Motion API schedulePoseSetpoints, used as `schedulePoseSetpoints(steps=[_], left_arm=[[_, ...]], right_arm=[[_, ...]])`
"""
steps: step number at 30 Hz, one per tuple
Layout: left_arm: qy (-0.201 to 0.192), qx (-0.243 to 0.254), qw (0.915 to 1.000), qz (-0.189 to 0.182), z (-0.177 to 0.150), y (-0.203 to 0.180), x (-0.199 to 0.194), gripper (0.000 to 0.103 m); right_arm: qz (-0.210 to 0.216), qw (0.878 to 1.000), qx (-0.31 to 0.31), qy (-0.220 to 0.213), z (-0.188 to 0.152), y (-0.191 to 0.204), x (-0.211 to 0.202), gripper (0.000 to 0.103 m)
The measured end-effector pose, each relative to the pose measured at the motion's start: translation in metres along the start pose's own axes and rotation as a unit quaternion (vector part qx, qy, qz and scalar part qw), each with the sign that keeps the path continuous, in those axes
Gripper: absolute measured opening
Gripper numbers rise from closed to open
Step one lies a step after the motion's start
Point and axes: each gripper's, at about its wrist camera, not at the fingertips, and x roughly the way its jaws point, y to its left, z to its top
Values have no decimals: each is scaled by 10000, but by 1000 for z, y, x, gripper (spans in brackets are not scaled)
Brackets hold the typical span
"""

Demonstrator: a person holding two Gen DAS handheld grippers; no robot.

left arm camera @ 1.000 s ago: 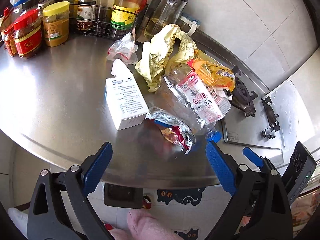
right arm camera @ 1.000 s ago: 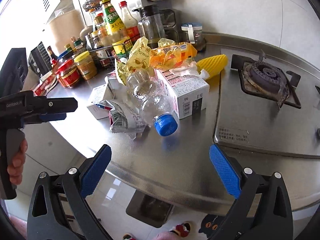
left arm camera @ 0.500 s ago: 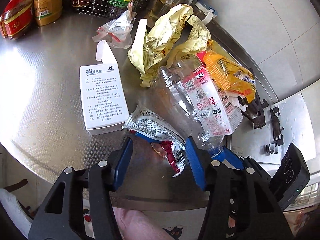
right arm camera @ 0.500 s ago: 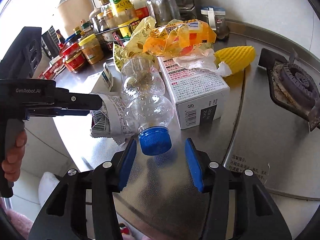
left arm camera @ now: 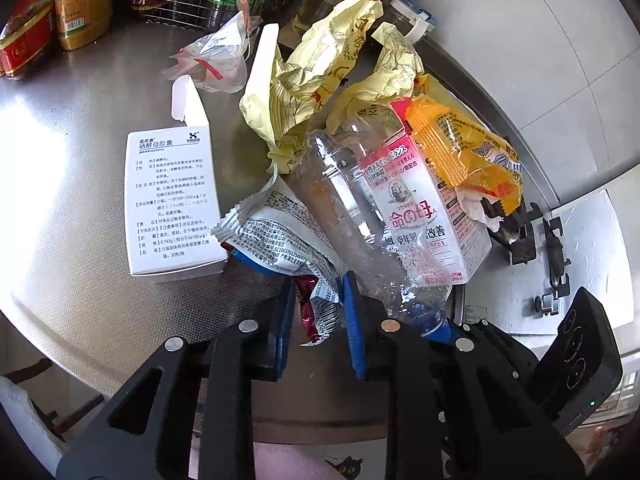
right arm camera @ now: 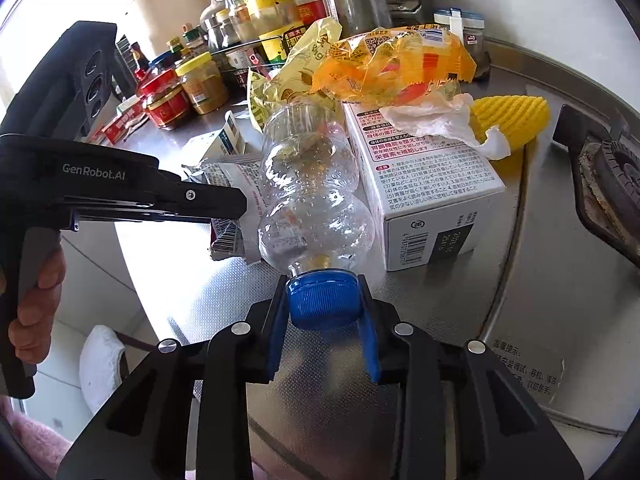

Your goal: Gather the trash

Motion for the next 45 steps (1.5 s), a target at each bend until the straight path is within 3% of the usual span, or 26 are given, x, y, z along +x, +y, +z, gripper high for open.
schedulePoseSetpoints(steps=[8, 17, 18, 19, 26, 36, 38, 39, 40, 45], left_arm=[[-143, 421, 9990, -26, -11, -13, -14, 7], [-233, 891, 9957, -125, -40, -17, -61, 6], [-222, 926, 9954, -133, -45, -15, -65, 6], [-207, 959, 9951, -142, -50, -13, -69, 6], [-31, 1084, 9937, -280, -85, 8, -85, 6], [2, 1235, 9919, -292, -85, 16, -82, 6], [22, 1200, 9922, -323, -83, 16, -79, 6], [24, 1179, 9924, -347, -82, 15, -78, 6], [22, 1159, 9926, -361, -81, 15, -77, 6], [-1, 1019, 9941, -367, -71, 10, -66, 6]], right_arm=[[-204, 9992, 31, -332, -7, 8, -28, 32], [-368, 9967, 193, -702, -26, 40, -69, 29], [-380, 9964, 222, -721, -31, 45, -72, 25], [-361, 9965, 243, -708, -36, 50, -74, 2], [-551, 9935, 578, -810, -65, 77, -84, 2], [-1207, 9853, 799, -911, -63, 69, -83, 6], [-1305, 9845, 855, -799, -63, 58, -82, 23], [-1368, 9829, 914, -824, -65, 52, -82, 58], [-1431, 9808, 956, -918, -67, 47, -84, 74], [-1304, 9835, 991, -771, -64, 23, -77, 74]])
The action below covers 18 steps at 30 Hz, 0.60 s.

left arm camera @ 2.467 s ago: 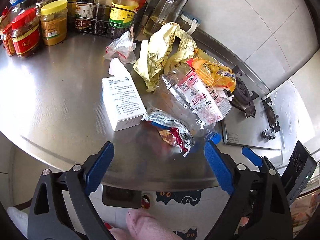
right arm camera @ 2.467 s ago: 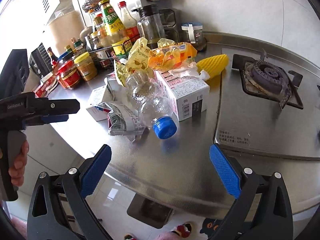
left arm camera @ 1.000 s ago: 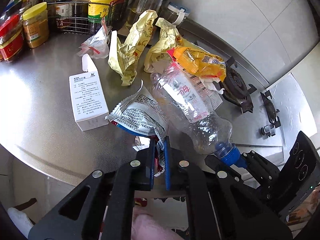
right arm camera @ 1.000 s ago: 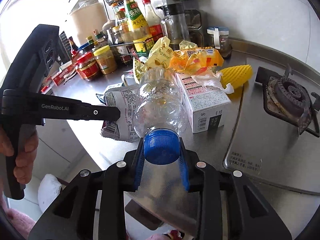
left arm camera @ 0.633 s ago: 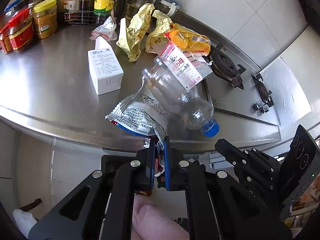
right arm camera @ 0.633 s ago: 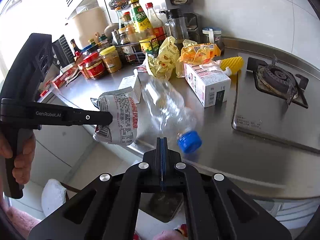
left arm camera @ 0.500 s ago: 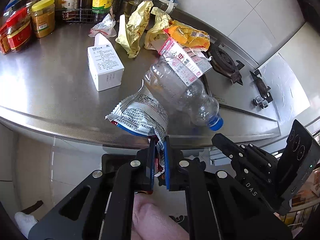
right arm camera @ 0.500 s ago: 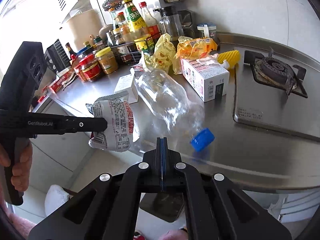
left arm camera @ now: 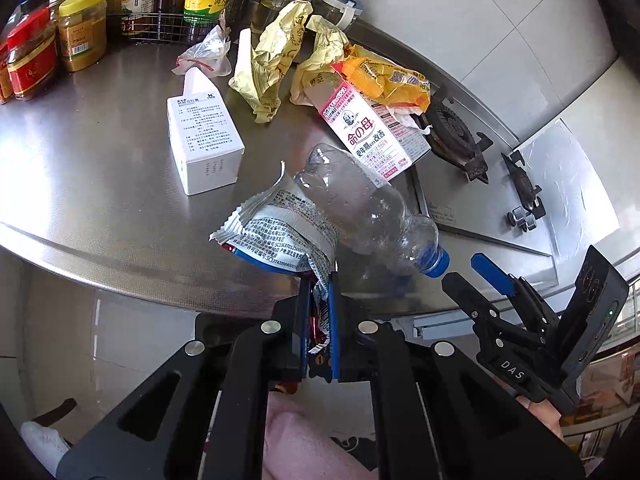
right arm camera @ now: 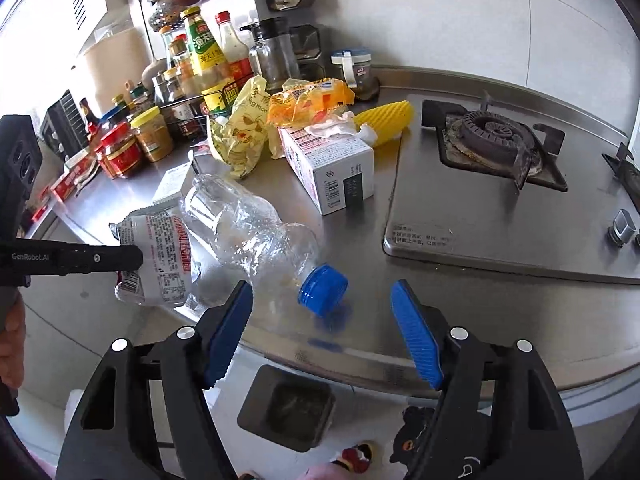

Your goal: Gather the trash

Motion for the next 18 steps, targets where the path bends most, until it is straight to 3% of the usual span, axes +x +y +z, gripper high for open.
schedulePoseSetpoints(steps=[8, 10, 14, 18], left_arm=[[-103, -129, 9997, 182, 23, -5, 13, 6], [-112, -158, 9996, 211, 27, -6, 16, 6], [-116, -184, 9995, 246, 32, -8, 20, 6], [-97, -195, 9993, 296, 31, -8, 23, 6]], right_arm=[[668, 9971, -225, 278, 14, -3, 28, 71], [834, 9951, -345, 392, 13, 2, 32, 64], [1038, 9922, -510, 461, 7, 13, 34, 60], [1100, 9906, -599, 545, 4, 22, 38, 39]])
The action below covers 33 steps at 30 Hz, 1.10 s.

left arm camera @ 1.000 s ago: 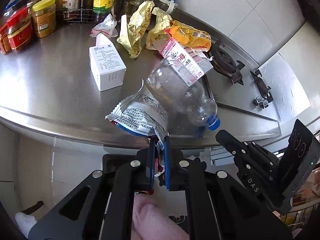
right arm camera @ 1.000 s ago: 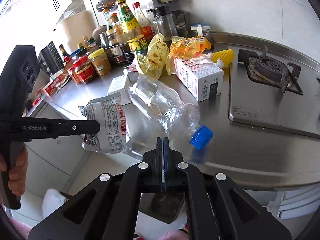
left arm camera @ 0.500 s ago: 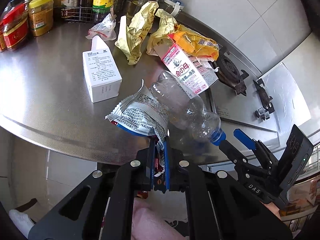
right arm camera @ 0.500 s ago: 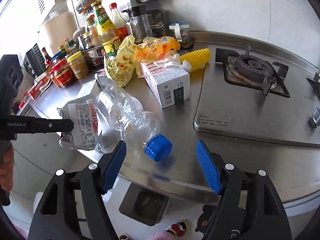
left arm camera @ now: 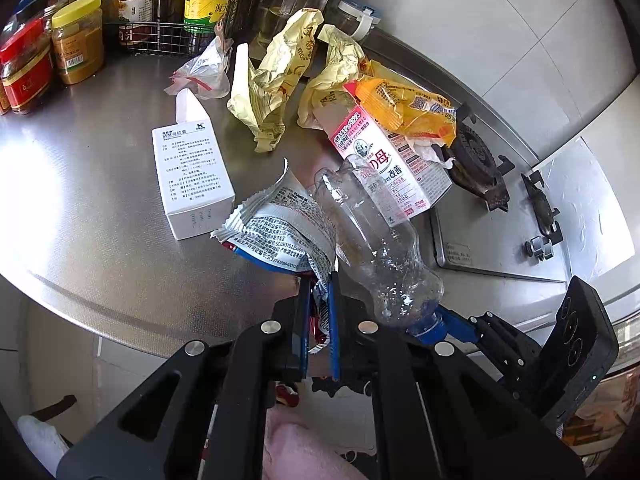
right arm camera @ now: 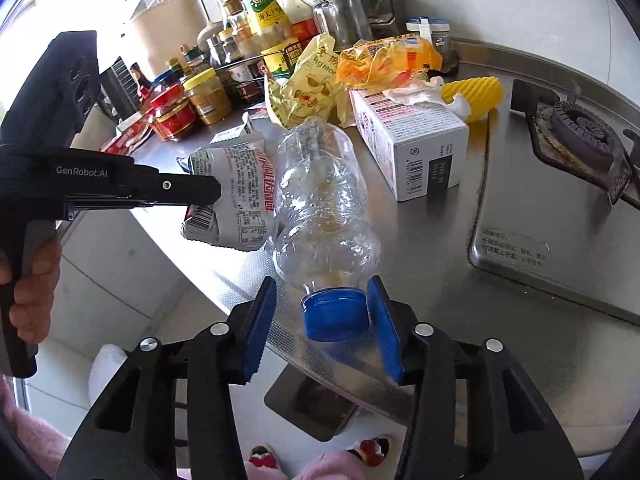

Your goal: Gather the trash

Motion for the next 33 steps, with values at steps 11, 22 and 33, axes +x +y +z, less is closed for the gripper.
schedulePoseSetpoints(steps=[11, 22, 33], left_arm=[[-11, 161, 9999, 8, -20, 4, -18, 6], [-56, 634, 9977, -225, -74, 11, -73, 6], [148, 874, 9953, -381, -123, 35, -91, 6]], right_arm=[[-230, 9988, -261, -332, -11, 35, -29, 33], [-464, 9938, -262, -979, -33, 98, -92, 33], [-494, 9947, -261, -860, -61, 143, -84, 33]])
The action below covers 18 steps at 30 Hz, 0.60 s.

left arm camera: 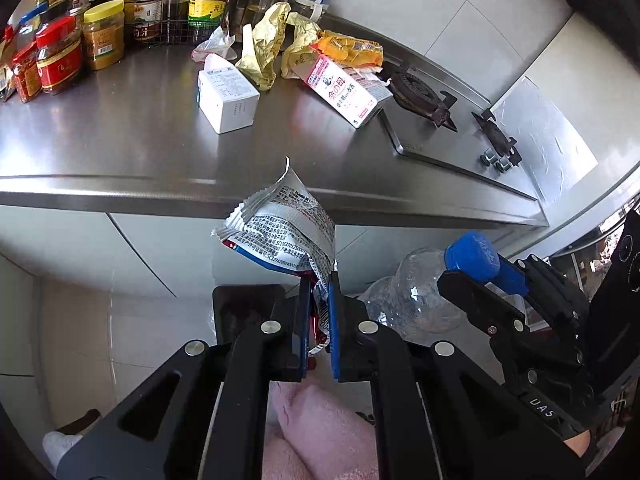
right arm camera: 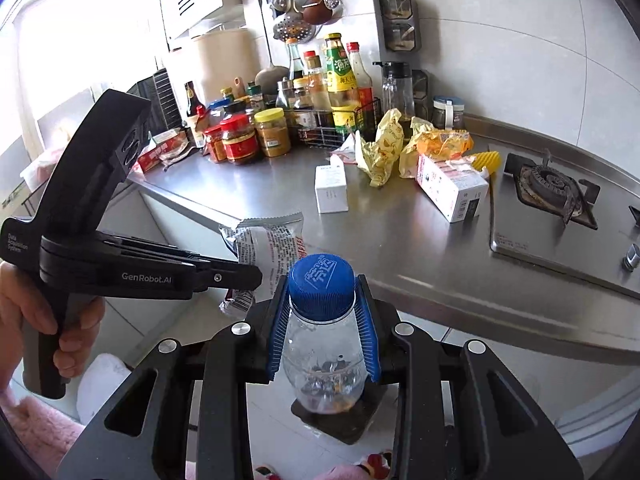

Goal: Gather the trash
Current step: 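Carry wrapper and bottle over the bin and open both grippers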

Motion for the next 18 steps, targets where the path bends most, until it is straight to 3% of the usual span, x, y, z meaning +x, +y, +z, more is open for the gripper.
schedulePoseSetpoints(steps=[7, 18], left_arm=[[633, -190, 9977, 157, -34, 34, 54, 6], [1698, -448, 9838, 347, -80, 83, 187, 6]], right_arm=[[16, 9964, 362, 764, -55, -4, 60, 33], [-347, 9781, 1282, 1604, -135, -46, 170, 33]])
